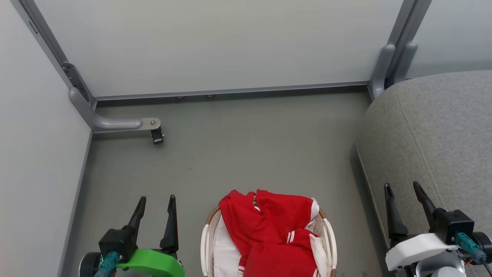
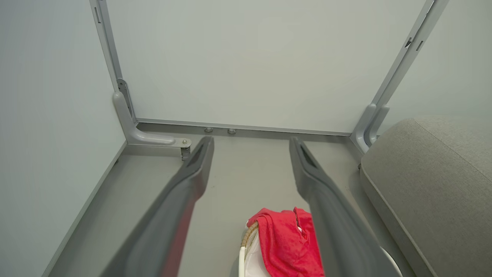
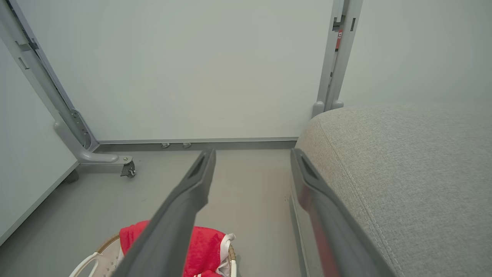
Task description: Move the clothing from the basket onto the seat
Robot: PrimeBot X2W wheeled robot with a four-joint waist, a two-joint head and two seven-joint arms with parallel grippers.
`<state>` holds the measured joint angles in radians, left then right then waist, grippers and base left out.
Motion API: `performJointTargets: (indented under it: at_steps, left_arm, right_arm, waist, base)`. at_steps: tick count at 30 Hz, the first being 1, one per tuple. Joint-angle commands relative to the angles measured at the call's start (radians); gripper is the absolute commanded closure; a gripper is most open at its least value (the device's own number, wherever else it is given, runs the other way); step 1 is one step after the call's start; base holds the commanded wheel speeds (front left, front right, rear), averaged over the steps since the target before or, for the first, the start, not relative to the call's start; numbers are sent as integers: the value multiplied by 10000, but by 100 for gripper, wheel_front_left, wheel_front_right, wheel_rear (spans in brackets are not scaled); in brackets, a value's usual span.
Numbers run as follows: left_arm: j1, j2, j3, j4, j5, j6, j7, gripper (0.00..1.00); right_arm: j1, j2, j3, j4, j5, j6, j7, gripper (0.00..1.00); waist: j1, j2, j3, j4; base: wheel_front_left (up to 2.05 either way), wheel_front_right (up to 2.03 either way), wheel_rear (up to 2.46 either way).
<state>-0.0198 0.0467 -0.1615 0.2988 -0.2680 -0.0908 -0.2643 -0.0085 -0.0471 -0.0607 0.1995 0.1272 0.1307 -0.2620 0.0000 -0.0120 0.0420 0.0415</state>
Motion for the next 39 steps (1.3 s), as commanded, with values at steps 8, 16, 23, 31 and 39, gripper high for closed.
performJointTargets:
  at_steps: [8, 16, 23, 31, 39]
  left_arm:
    - [-1108, 57, -776, 407, 434, -153, 1, 0]
    - [-2904, 61, -2661, 1917, 982, -382, 1, 0]
    - [-4523, 83, -5440, 3897, 584, -413, 0, 0]
    - [-6075, 369, -9818, 5086, -1274, -409, 0, 0]
    - [-6662, 516, -11201, 4943, -2270, -410, 607, 0]
  right_arm:
    - [-693, -58, -413, -291, -111, 0, -46, 0]
    - [-1686, -57, -920, -597, -228, -1, -35, 0]
    - [-2533, -56, -1055, -790, -203, -3, -35, 0]
    - [-3239, -54, -1029, -1016, -11, -3, -35, 0]
    - [-3707, -51, -951, -1105, 241, -3, -35, 0]
  waist:
    - [0, 120, 1382, 103]
    - [0, 120, 3283, 48]
    - [0, 120, 4674, -226]
    - [0, 120, 5728, -548]
    - [0, 120, 6522, -820]
  base:
    - [0, 0, 0]
    - [0, 0, 0]
    - [0, 0, 0]
    - [0, 0, 0]
    - [0, 0, 0]
